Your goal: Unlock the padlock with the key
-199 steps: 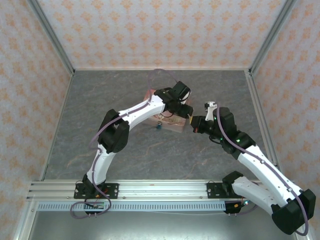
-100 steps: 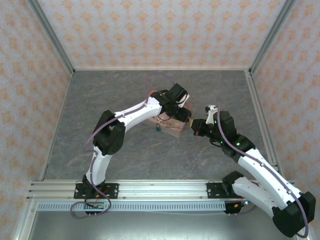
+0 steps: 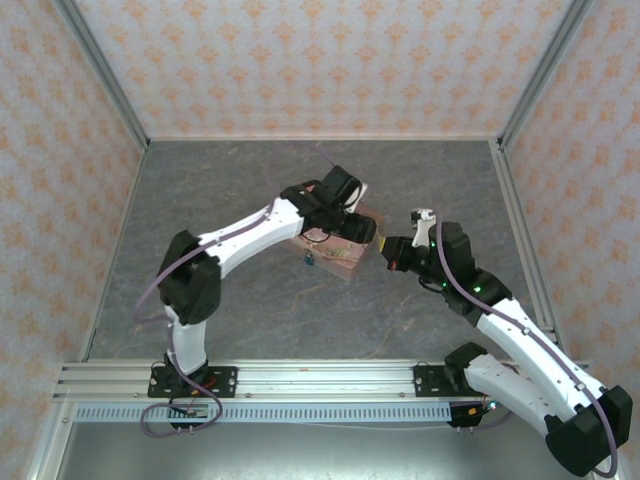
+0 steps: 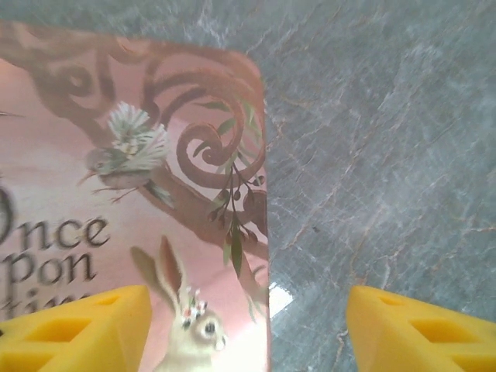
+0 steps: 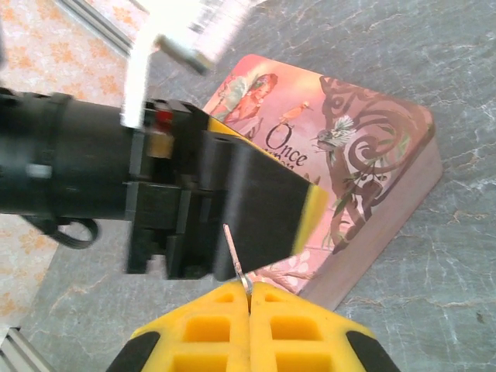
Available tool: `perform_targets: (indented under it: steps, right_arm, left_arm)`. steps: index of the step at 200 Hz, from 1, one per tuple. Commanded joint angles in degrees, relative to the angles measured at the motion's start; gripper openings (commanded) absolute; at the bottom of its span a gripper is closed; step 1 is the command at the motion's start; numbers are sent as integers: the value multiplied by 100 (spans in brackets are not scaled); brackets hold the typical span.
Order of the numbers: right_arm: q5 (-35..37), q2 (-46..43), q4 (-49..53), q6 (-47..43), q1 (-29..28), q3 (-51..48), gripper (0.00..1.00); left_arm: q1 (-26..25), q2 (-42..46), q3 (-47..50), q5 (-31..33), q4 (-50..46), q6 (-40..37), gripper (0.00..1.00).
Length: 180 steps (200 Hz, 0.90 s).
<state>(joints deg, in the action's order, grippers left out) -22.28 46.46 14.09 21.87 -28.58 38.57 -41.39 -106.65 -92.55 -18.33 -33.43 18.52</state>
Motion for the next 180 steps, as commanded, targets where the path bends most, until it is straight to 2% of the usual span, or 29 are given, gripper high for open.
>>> perform_targets:
  steps: [1, 26, 74, 134, 180]
  right_arm:
    - [-204, -104, -340, 93, -25, -72, 0]
    - [-353, -45, -626, 288, -37, -187, 0]
    - [-549, 272, -1269, 679, -112, -380, 0]
    - [-495, 430, -1708, 899, -202, -446, 0]
    - [-499, 401, -1870, 1031, -258, -448, 0]
  left_arm:
    - [164, 932, 523, 525, 492, -2, 72]
    - [295, 1831, 1700, 622, 1205, -16, 78]
    - [351, 3044, 3592, 239, 2361, 159, 84]
    - [487, 4145, 4757, 215, 2547, -270, 86]
    - [754, 4267, 5486, -199, 3150, -7, 85]
